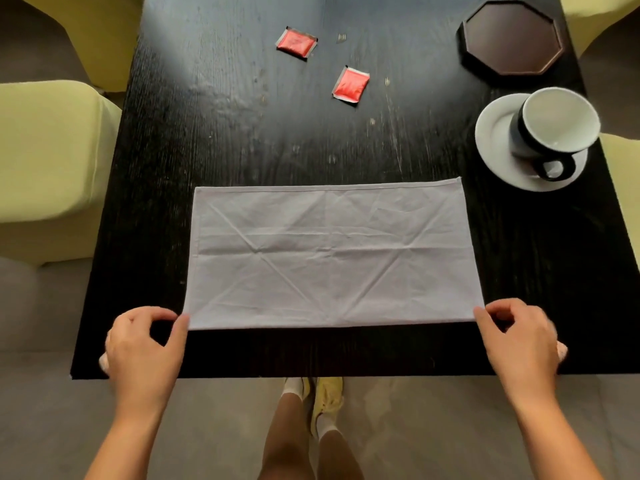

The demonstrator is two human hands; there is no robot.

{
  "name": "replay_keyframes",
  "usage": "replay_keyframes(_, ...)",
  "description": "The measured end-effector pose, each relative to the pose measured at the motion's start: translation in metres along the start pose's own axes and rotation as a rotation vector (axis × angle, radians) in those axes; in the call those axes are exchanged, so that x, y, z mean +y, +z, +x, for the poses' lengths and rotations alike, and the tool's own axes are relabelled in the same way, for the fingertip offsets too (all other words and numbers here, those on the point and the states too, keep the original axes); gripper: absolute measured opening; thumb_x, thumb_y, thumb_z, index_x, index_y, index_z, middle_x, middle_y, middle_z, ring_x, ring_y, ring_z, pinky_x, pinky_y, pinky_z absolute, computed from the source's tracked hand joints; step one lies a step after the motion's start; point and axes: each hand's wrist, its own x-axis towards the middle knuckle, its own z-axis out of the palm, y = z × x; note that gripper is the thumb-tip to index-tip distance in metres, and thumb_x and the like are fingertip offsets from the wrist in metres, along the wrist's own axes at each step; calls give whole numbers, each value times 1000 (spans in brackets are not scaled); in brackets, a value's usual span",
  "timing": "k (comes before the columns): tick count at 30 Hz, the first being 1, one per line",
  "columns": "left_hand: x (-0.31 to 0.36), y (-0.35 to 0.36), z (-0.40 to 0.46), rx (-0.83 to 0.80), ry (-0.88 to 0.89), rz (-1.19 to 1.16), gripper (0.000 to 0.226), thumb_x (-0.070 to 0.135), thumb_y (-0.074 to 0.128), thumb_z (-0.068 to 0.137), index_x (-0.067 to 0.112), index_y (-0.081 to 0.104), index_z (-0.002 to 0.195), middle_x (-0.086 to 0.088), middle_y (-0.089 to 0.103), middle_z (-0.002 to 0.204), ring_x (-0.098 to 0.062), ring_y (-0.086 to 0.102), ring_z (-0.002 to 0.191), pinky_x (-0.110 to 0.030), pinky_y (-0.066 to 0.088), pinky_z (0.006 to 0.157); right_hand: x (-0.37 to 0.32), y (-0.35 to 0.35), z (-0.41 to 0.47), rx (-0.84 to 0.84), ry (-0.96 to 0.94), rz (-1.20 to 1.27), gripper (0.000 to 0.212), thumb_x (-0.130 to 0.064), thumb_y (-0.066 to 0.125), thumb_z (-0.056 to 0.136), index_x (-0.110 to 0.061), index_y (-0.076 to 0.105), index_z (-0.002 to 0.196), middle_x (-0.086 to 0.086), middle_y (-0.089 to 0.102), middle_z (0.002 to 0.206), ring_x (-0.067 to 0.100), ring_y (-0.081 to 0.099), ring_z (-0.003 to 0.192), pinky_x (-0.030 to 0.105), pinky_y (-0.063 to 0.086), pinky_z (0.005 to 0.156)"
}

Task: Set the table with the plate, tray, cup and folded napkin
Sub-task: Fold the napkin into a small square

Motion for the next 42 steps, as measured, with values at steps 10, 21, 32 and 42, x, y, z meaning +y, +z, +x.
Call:
replay_keyframes(10,127,97,-38,-229,706,218,57,31,22,96,28,-8,145,3,-7,156,-11,-18,142,-46,-13,113,-112,77,-47,-96,-705,-139,57,-35,20,93,-26,8,147,0,0,157,17,-7,145,48,-6,115)
replay_keyframes(21,77,92,5,-238,690,343,66,58,23,84,36,9,145,4,2,155,-16,2,144,-44,3,115,-68,82,7,-152,-695,-291,64,-47,9,87,-25,-11,144,-8,-14,152,8,-14,141,38,-12,113)
replay_keyframes(32,27,58,35,-147,449,404,78,60,12,84,18,4,149,-2,0,159,-11,-3,144,-50,-6,114,-20,46,44,-131,-626,-401,70,-51,6,85,-15,-8,143,-3,-9,152,7,-10,140,40,-6,116)
replay_keyframes(42,155,108,51,-149,836,342,56,48,14,91,32,4,144,2,4,157,-14,2,144,-50,-2,113,-156,97,39,-147,-783,-237,60,-36,32,94,-22,8,148,-3,-1,159,11,-3,145,44,-7,115)
